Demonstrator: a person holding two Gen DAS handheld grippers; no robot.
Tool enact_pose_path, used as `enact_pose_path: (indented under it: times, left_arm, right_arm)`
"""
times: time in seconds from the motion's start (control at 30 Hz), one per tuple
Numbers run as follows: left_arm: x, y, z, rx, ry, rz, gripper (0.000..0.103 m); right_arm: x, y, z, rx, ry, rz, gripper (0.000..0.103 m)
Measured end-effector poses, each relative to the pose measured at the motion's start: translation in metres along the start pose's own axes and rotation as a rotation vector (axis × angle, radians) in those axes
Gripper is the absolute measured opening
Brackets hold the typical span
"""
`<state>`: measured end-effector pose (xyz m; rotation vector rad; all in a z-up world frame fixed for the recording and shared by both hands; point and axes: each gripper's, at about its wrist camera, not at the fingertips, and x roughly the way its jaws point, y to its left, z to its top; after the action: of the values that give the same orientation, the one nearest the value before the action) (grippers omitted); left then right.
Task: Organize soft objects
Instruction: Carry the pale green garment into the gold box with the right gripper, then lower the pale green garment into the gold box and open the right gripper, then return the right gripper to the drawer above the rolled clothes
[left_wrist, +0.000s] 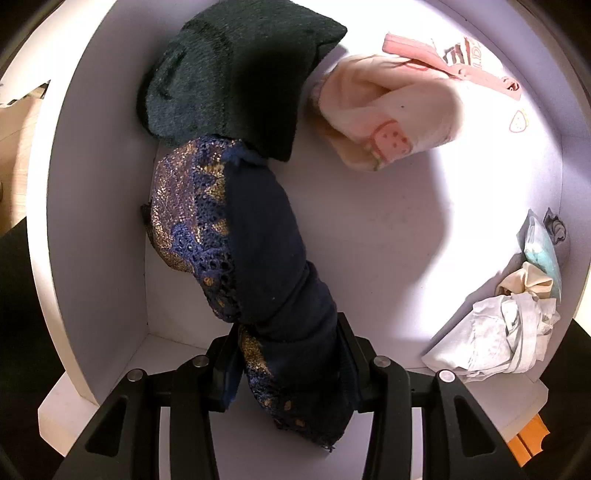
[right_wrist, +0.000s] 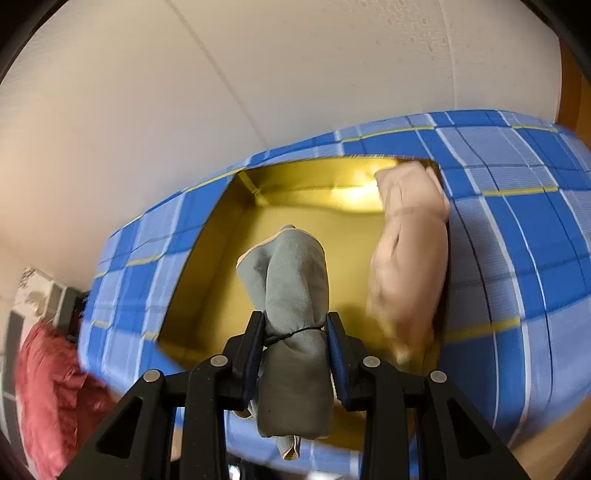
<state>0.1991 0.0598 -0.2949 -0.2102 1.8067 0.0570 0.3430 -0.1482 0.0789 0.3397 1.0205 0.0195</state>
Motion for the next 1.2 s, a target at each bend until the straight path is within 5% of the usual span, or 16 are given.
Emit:
enact_pose_path:
  times: [0.37,0.5,0.6,0.83,1.2]
  left_arm:
    - [0.000,0.004,0.001,-0.008,0.003,-0.008,0.044]
    - [-0.001,0.006,0.003,-0.006,0.002,-0.005,0.044]
    - [0.006,0.004,-0.001,-0.007,-0.001,-0.001,0.044]
    - [0.006,0.002,-0.005,-0.004,-0.009,0.010,0.044]
    - [0.011,-0.009,-0.012,0.002,-0.028,0.021,0.044]
  right_arm:
    - [0.047,0.003,0.059,-0.027,-0.087,-0.190,0.036]
    - [0.047,0.005,0.061,-0.064,-0.115,-0.230,0.053]
    - [0.039,0.004,0.056,-0.076,-0.118,-0.208,0.056]
    - [0.002,0.002,0.027,-0.152,-0.156,-0.167,0.062]
    - [-0.068,-0.014,-0.070,-0.282,-0.201,-0.025,0.070]
